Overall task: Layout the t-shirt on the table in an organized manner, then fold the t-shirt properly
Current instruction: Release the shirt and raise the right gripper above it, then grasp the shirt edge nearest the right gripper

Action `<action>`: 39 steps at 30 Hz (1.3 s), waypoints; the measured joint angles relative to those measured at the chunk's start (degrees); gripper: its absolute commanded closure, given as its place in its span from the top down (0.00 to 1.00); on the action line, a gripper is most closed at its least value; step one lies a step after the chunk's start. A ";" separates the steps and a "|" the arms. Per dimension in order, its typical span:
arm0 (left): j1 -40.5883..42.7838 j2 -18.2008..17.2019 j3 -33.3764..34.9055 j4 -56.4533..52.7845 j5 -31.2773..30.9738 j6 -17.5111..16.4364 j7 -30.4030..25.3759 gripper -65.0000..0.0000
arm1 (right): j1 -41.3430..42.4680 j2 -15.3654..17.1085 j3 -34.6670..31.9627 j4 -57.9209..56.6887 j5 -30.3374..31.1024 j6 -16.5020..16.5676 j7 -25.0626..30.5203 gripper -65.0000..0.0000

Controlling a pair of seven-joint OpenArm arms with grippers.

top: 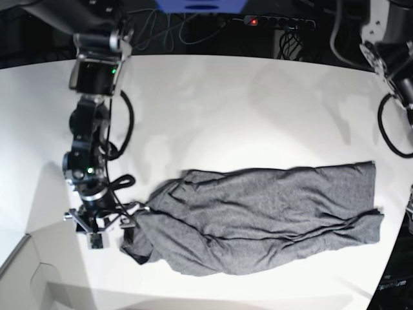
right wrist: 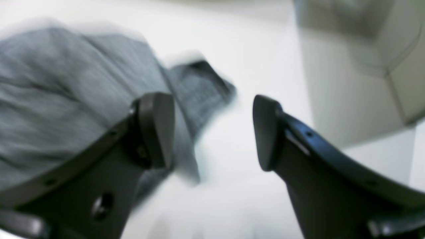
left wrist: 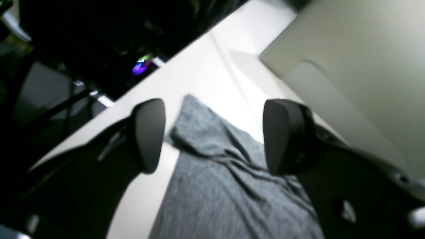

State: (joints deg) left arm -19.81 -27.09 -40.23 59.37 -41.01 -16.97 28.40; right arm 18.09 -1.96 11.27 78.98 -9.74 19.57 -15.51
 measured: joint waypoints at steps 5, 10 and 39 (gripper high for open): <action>12.20 0.81 -3.15 4.02 -5.27 0.85 1.16 0.68 | -3.89 -0.63 0.20 2.58 -0.37 0.09 -0.66 0.59; 18.29 1.51 -5.88 6.51 -10.29 0.00 1.16 0.68 | -4.98 -0.98 0.15 5.09 -0.02 0.02 -1.51 0.59; 25.66 1.42 -12.17 6.51 -11.15 0.22 1.18 0.68 | -8.74 -6.67 -9.62 -12.52 0.33 -0.35 -2.27 0.58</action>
State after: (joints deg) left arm 5.85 -25.67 -52.40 65.89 -52.16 -16.75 29.58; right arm 9.34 -8.62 1.65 66.46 -9.41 19.22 -17.78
